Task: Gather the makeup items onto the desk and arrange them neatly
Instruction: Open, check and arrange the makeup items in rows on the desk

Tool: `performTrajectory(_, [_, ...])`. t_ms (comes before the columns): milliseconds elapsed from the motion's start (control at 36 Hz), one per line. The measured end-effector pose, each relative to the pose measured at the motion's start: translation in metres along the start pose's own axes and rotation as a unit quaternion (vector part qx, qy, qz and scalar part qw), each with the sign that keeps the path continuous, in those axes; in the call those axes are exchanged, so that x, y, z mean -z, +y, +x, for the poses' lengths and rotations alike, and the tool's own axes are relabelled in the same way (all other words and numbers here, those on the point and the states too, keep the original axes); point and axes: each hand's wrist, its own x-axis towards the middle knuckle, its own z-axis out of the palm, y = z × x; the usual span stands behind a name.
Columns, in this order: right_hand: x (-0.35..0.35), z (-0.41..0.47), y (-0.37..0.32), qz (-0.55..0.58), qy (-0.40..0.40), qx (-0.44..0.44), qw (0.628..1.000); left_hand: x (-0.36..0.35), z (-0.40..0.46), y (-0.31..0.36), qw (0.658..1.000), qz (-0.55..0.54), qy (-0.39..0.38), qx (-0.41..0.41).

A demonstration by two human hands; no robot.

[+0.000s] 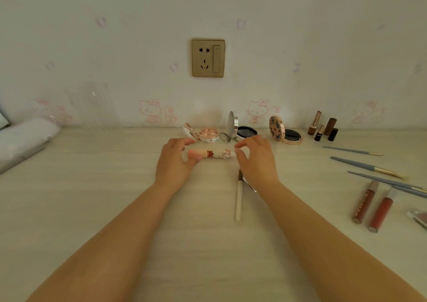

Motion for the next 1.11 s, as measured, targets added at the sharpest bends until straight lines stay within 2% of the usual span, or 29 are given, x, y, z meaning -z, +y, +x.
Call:
performTrajectory(56, [0.014,-0.016,0.007,0.020,0.045,-0.003,0.999,-0.004,-0.013,0.013,1.000,-0.017,0.002,-0.026])
performTrajectory(250, [0.056,-0.060,0.036,-0.027,0.067,-0.021,0.997,-0.027,-0.054,0.076,0.995,-0.052,-0.052,-0.074])
performTrajectory(444, [0.097,-0.092,0.057,-0.096,0.100,-0.018,0.990,-0.057,-0.080,0.142,0.980,0.029,-0.137,-0.139])
performTrajectory(556, [0.121,-0.105,0.072,-0.125,0.105,-0.050,0.985,-0.082,-0.090,0.171,0.968,0.054,-0.184,-0.163])
performTrajectory(778, [0.158,-0.117,0.110,-0.135,0.153,-0.132,0.970,-0.133,-0.110,0.211,0.962,0.057,-0.231,-0.133])
performTrajectory(917, [0.168,-0.121,0.126,-0.156,0.118,-0.212,0.957,-0.150,-0.109,0.226,0.966,0.082,-0.231,-0.084])
performTrajectory(1111, [0.168,-0.119,0.120,-0.180,0.083,-0.236,0.951,-0.157,-0.104,0.237,0.960,0.125,-0.247,-0.050])
